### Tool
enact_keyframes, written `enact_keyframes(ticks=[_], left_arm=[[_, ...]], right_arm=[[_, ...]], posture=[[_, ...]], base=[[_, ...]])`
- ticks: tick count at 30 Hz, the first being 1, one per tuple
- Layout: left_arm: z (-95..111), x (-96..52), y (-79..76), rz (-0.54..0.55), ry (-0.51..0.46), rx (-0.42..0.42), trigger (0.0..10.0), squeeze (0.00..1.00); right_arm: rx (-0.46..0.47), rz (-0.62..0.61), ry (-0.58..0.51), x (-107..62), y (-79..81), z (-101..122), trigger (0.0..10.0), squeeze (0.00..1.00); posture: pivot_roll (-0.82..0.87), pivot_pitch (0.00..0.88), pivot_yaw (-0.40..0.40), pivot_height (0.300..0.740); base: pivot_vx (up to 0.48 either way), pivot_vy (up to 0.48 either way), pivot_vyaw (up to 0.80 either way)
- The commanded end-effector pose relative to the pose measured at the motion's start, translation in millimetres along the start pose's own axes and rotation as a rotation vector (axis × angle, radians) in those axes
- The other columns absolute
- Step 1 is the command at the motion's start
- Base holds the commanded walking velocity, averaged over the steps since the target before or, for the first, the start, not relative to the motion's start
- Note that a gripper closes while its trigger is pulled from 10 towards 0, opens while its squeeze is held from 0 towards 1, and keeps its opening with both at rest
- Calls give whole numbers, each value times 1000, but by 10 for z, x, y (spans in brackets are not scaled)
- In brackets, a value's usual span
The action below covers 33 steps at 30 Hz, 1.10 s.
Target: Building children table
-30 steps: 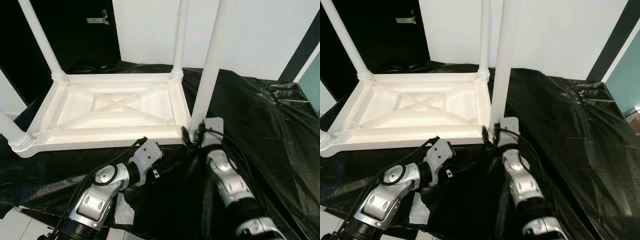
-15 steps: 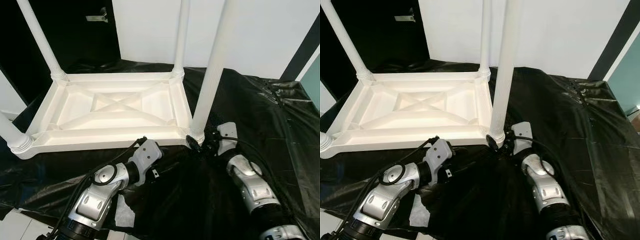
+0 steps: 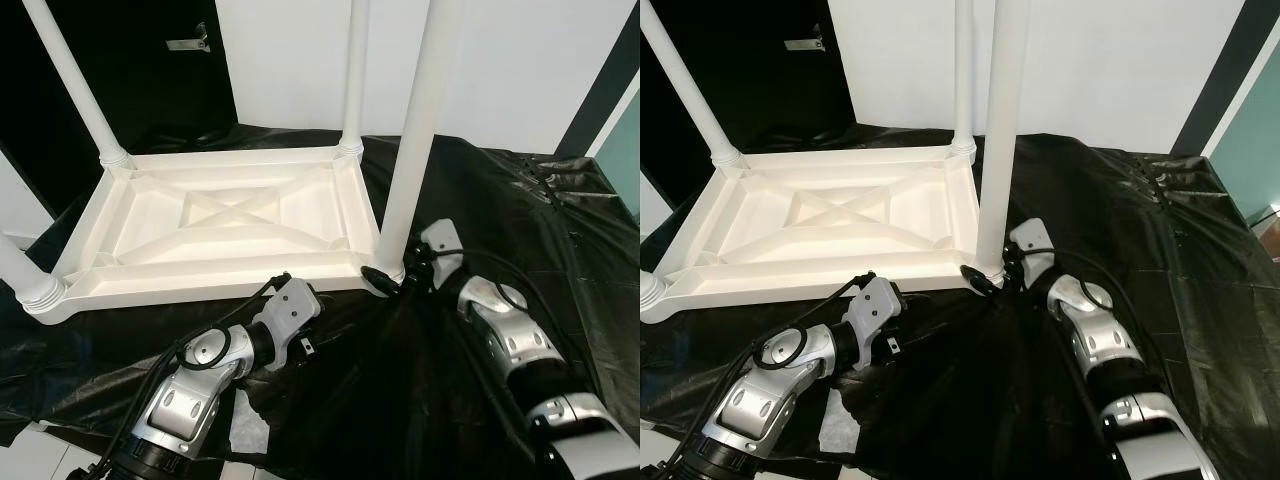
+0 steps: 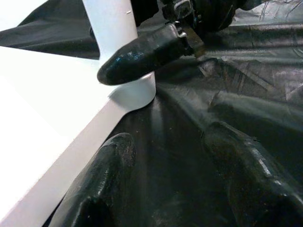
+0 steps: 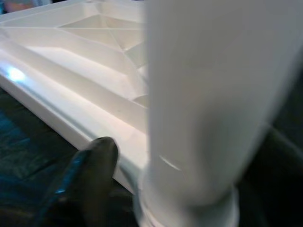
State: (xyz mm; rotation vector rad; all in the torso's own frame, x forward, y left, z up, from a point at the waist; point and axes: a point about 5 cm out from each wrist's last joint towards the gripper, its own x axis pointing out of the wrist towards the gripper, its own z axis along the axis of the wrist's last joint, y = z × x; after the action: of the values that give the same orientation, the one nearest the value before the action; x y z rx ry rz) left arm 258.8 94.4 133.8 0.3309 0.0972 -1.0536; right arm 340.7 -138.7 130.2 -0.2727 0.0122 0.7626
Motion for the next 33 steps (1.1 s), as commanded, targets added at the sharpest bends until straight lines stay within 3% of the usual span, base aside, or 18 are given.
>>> enact_keyframes(ticks=[1, 2, 14, 15, 16, 17, 18, 27, 33], left_arm=[[11, -4, 2, -8, 1, 5, 10000, 0], [9, -8, 0, -5, 2, 5, 10000, 0], [-8, -23, -54, -2, 7, -5, 10000, 0], [-9, -22, -58, -3, 7, -6, 10000, 0], [-10, -19, -63, -5, 7, -7, 10000, 0], [-10, -19, -63, -5, 7, -7, 10000, 0], [-11, -18, -68, -7, 7, -8, 10000, 0], [-7, 1, -86, -24, 5, -10, 10000, 0], [-4, -1, -94, -25, 4, -10, 10000, 0]], right_arm=[[-13, 40, 22, 22, 38, -36, 3608, 0], [-18, 51, 29, 31, 40, -47, 0, 0], [1, -67, 118, -18, -34, -220, 0, 0], [13, -101, 124, -28, -34, -240, 5922, 0], [26, -127, 127, -35, -31, -259, 8510, 0], [26, -127, 127, -35, -31, -259, 8510, 0], [39, -148, 126, -39, -19, -272, 10000, 0], [153, -397, 119, -14, 127, -313, 10000, 0], [231, -625, 101, 76, 334, -244, 10000, 0]], posture=[[33, 0, -12, 740], [41, 0, -17, 740], [44, 0, -26, 740], [43, 0, -26, 740], [39, 0, -25, 740], [39, 0, -25, 740], [36, 0, -23, 740], [22, 0, -16, 740], [32, 0, -30, 740]], base=[[0, 0, 0], [0, 0, 0], [0, 0, 0], [0, 0, 0], [0, 0, 0], [0, 0, 0], [0, 0, 0], [0, 0, 0], [0, 0, 0]])
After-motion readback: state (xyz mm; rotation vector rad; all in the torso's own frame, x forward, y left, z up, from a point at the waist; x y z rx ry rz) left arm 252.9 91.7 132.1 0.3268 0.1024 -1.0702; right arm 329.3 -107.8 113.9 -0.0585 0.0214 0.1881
